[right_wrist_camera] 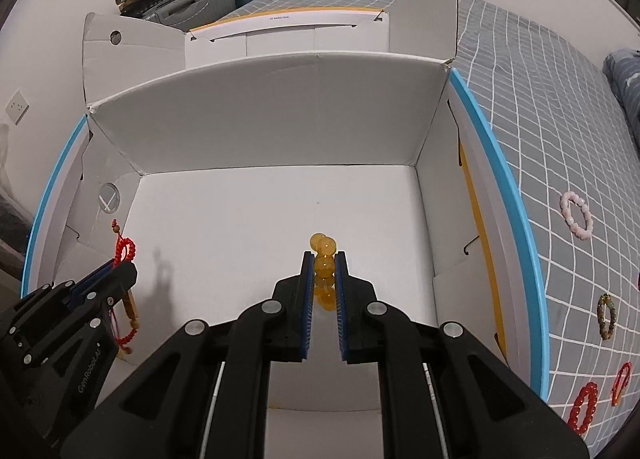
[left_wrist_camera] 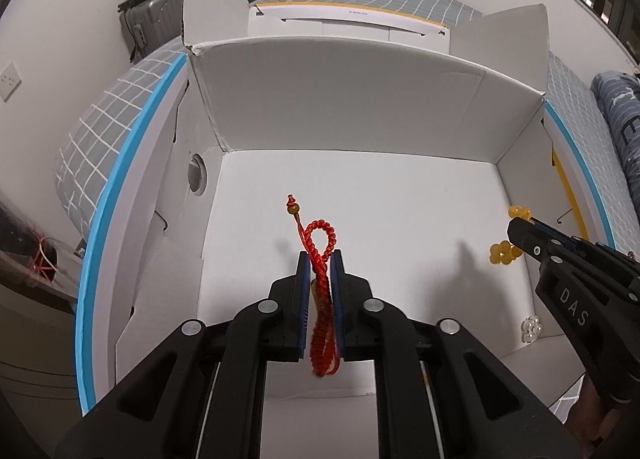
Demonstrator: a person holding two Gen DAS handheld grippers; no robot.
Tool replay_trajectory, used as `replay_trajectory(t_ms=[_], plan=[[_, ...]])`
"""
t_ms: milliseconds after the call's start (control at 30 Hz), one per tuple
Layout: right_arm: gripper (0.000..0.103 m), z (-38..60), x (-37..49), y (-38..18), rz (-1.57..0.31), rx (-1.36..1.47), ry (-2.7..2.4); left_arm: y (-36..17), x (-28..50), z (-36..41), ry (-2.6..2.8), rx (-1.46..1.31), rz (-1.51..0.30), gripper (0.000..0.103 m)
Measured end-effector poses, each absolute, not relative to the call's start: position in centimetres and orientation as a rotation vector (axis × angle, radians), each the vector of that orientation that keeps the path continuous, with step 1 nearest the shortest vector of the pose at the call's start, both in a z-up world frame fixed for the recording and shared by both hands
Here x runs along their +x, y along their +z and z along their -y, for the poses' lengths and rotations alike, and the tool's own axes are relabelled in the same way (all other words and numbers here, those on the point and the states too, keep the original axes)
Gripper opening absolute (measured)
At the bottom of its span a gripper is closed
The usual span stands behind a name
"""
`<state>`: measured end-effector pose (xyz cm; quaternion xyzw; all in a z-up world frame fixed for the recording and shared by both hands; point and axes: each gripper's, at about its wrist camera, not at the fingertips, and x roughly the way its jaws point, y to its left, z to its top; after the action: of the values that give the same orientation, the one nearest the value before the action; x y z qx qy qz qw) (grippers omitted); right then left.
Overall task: Organize jewelry
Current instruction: 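Open both tools to drop the bracelets into the box, then move both tools back over the remaining bracelets on the bed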
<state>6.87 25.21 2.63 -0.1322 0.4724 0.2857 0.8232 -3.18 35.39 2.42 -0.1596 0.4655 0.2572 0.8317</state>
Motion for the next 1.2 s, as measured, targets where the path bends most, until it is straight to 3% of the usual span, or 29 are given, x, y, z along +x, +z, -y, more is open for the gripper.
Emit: replay_trajectory(t_ms=[133,200,233,333,433,533,633,867,1200], plan=[[0.012,-25.1,6.9,2.7,-1.002,-0.279,0.609,2.6,-3.3,-35.3,0.541,-0.344,-0.984,0.013],[0.012,-25.0,6.8,3.0,-0.989,-0.278,0.609,2.7,-3.4,-35.2,0.546,-0.34,-0.982,0.018],[0.012,-24.9,6.8,3.1,-0.984,-0.28,0.604,2.8,-3.5,-35.1,0.55,-0.339,-0.98,0.026],[0.037,-24.4,6.6,3.7,-0.962,-0.263,0.602,3.5,-4.0,-34.8,0.557,-0.33,-0.955,0.045],[0.054,-23.7,6.2,5.0,-0.913,-0.242,0.609,4.9,-4.8,-34.3,0.57,-0.31,-0.901,0.069],[0.07,-22.3,5.5,7.0,-0.847,-0.218,0.595,6.1,-5.3,-33.7,0.579,-0.291,-0.863,0.082],[0.078,-20.4,5.0,8.7,-0.785,-0.197,0.579,7.3,-5.6,-32.8,0.578,-0.271,-0.818,0.096],[0.096,-14.4,4.9,11.5,-0.693,-0.152,0.506,8.8,-4.7,-29.8,0.532,-0.254,-0.783,0.097],[0.095,-3.8,6.0,13.4,-0.665,-0.122,0.353,10.7,-1.4,-21.4,0.387,-0.191,-0.764,0.097]])
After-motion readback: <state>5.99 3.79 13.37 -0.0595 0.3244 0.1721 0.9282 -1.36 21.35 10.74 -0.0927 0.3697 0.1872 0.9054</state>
